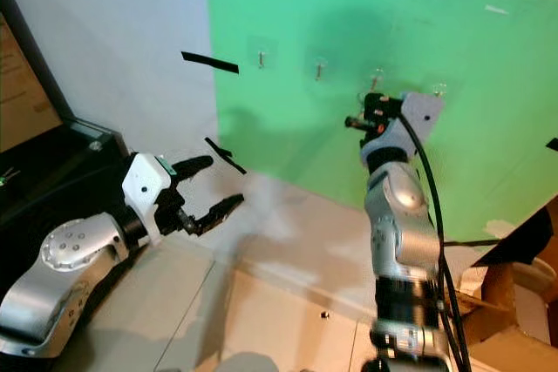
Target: Hang keys on a hook
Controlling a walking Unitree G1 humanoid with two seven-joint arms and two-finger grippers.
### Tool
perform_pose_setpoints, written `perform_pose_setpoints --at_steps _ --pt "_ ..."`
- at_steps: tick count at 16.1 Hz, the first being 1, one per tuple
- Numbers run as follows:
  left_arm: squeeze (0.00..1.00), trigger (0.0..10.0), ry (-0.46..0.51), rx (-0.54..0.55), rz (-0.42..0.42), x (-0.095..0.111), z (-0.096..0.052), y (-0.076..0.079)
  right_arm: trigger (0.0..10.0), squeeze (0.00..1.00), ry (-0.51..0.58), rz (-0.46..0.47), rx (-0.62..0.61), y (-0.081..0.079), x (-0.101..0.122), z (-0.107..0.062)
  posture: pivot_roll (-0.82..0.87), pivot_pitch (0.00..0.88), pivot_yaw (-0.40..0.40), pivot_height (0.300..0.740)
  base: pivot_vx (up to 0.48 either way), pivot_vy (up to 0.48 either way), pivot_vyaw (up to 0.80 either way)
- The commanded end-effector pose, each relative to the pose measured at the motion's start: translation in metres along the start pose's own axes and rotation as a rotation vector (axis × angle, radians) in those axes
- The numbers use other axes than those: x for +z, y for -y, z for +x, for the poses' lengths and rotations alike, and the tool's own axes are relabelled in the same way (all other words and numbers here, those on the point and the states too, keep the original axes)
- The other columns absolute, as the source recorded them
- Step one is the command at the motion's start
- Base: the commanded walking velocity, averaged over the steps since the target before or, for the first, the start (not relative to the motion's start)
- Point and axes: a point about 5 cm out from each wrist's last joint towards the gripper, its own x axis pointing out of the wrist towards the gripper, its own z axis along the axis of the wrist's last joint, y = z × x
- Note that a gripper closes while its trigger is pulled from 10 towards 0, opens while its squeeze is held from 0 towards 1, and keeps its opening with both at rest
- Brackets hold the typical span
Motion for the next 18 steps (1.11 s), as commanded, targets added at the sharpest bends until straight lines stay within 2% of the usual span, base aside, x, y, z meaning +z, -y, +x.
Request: perform_pose_setpoints --at_steps 1,15,18 --pt "0.0 10.0 0.004 -0.029 0.012 0.005 0.001 0.001 10.0 0.0 0.026 0.019 -0.031 0.005 0.005 0.005 0.07 0.0 -0.059 0.74 0.0 0.0 0.0" --pt "0.0 10.0 -0.008 -0.049 0.002 0.008 0.002 -0.001 10.0 0.0 -0.046 0.078 -0.129 0.022 -0.009 0.045 0.08 0.0 -0.052 0.74 0.0 0.0 0.0" --pt "0.01 10.0 -0.009 -0.05 -0.001 0.008 0.001 -0.001 10.0 0.0 -0.063 0.085 -0.18 0.03 -0.013 0.046 0.08 0.0 -0.055 0.74 0.0 0.0 0.0"
